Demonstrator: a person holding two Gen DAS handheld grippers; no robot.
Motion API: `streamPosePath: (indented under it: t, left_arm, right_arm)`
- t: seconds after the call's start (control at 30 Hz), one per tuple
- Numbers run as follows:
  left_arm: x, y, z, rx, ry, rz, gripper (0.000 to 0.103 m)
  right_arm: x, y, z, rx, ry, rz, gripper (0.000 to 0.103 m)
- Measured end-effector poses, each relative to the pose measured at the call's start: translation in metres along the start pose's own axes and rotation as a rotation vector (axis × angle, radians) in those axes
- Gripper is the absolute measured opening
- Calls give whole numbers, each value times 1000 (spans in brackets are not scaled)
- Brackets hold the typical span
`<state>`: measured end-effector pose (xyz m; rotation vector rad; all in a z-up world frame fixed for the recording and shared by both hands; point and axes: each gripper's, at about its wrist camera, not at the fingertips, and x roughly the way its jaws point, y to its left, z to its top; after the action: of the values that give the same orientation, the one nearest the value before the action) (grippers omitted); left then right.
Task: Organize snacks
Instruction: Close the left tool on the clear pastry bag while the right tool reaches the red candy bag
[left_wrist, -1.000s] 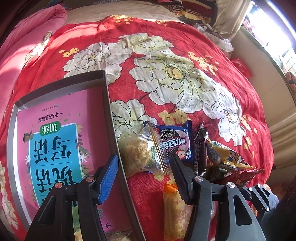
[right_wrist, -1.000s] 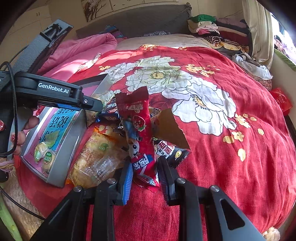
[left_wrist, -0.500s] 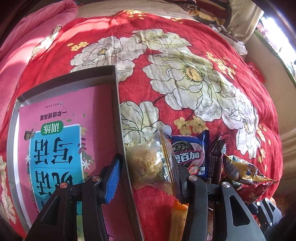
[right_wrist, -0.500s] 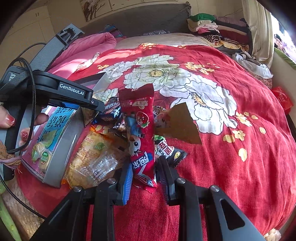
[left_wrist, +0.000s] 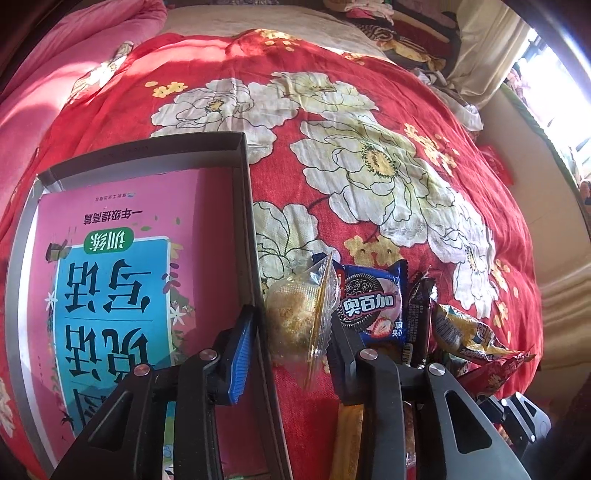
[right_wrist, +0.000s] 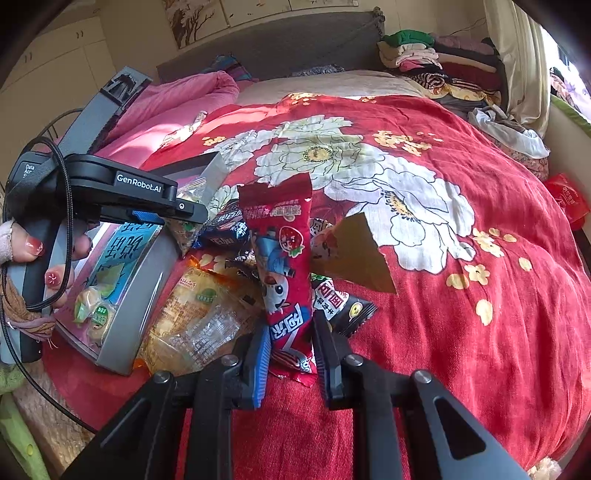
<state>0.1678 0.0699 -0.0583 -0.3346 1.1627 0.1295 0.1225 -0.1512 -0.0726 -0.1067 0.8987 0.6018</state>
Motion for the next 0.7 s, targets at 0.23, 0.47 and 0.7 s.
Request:
streamPosePath:
  t: [0.23,0.47,0.7]
  left_arm:
    - [-15,3,-9,2,-7,-40,31]
    - [-28,6,-16,13,-34,-128,26]
    - [-33,-9,-24,86,-38,-146,25]
  right_arm:
    - [-7,3,1,-7,-12,6,20]
    - [-13,5,2,-11,-24,9,18]
    - [-17,10,1,-25,-26,8,18]
